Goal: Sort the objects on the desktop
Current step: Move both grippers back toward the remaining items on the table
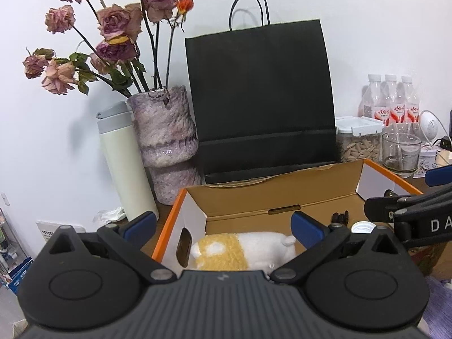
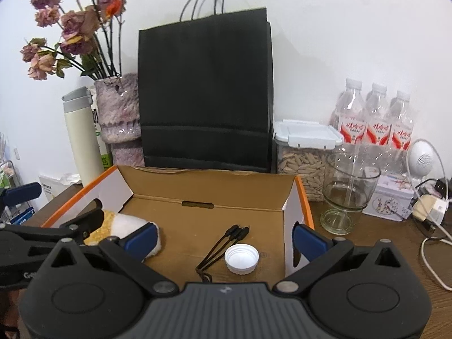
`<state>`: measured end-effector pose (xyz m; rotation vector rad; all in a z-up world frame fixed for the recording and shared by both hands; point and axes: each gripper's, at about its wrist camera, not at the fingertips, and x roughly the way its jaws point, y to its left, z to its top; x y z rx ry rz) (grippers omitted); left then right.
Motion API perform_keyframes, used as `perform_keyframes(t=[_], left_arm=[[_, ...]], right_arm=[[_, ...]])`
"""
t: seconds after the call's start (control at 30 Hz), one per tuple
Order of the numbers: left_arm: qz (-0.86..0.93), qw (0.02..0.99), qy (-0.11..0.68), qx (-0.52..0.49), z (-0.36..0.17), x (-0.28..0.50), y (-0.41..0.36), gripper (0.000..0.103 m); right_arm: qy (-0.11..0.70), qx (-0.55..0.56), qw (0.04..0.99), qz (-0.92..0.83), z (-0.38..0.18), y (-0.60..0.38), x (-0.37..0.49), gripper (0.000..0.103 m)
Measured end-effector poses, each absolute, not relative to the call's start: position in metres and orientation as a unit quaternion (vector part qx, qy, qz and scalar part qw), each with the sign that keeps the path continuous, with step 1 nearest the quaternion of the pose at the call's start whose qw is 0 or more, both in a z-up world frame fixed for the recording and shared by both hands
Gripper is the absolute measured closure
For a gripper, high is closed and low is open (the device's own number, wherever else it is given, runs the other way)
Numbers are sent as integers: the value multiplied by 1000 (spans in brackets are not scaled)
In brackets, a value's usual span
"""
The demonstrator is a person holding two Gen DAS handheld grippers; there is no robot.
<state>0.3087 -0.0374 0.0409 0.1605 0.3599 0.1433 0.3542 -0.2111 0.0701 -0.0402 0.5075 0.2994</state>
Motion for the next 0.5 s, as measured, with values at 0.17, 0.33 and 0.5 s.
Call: perform_keyframes(t=[0.17, 0.33, 0.5], left_arm=[[68, 979, 177, 80, 42, 287, -38, 0], [62, 978, 179, 84, 40, 263, -42, 0], [58, 979, 180, 80, 38, 238, -46, 0]], right_arm=[[248, -29, 957, 147, 71, -212, 335, 0], [246, -32, 958, 146, 70, -218, 311, 0], [242, -33, 959, 146, 70, -225, 283, 0]])
